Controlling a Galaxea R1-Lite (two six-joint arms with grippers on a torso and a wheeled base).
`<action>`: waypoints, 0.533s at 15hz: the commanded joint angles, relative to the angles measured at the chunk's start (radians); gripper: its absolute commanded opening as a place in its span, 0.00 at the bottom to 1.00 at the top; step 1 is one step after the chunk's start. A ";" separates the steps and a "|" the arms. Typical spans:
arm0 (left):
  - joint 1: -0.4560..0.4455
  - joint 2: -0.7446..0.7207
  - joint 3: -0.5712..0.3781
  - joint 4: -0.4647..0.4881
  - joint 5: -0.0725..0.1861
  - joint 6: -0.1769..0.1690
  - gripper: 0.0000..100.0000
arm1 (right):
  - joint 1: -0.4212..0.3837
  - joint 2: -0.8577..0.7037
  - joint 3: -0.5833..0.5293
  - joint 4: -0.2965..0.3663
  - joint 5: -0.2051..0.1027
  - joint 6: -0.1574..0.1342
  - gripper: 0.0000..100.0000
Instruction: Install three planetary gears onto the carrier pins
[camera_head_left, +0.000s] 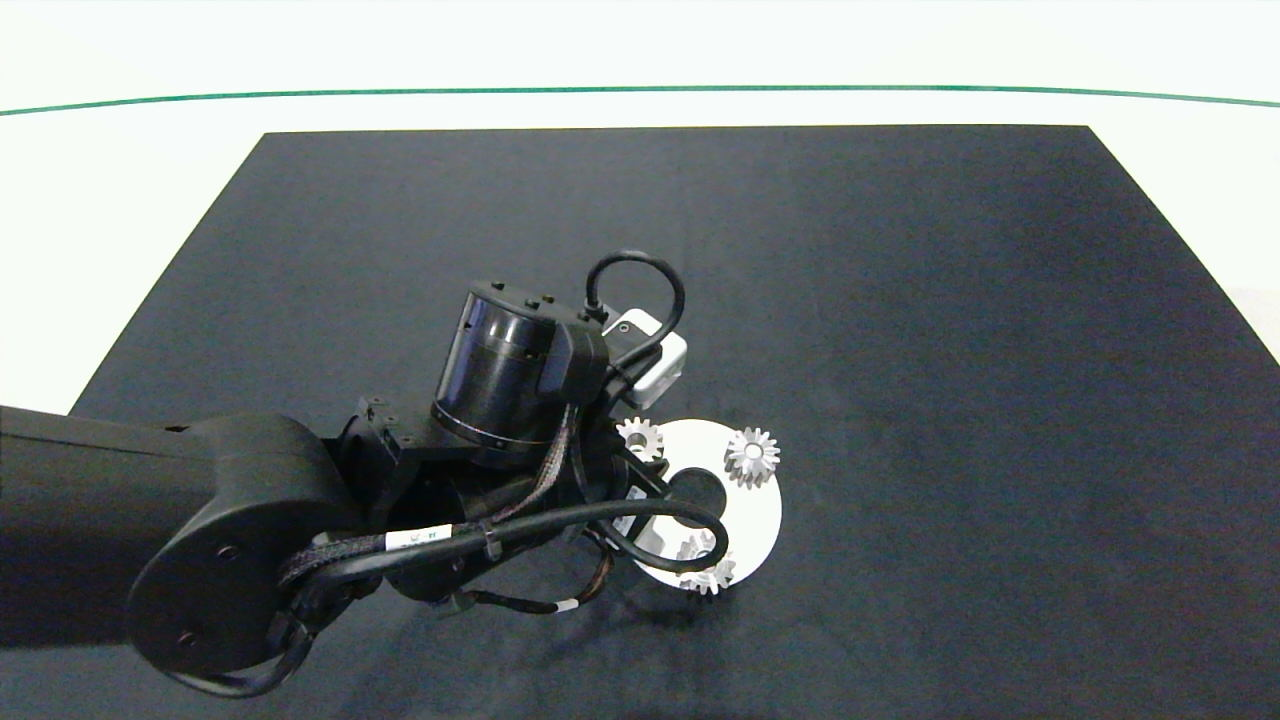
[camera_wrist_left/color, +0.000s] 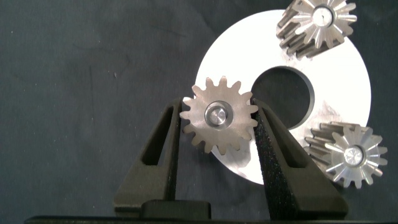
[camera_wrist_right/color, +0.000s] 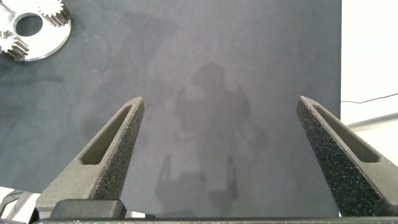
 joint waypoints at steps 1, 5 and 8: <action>0.001 0.003 0.000 0.000 0.002 0.001 0.01 | 0.002 0.002 0.000 0.003 -0.002 -0.001 1.00; 0.000 0.002 0.000 0.000 0.002 0.001 0.01 | 0.002 0.002 0.000 0.003 -0.002 -0.001 1.00; 0.001 -0.004 0.009 0.000 0.002 0.000 0.01 | 0.002 0.003 -0.001 0.002 -0.002 -0.001 1.00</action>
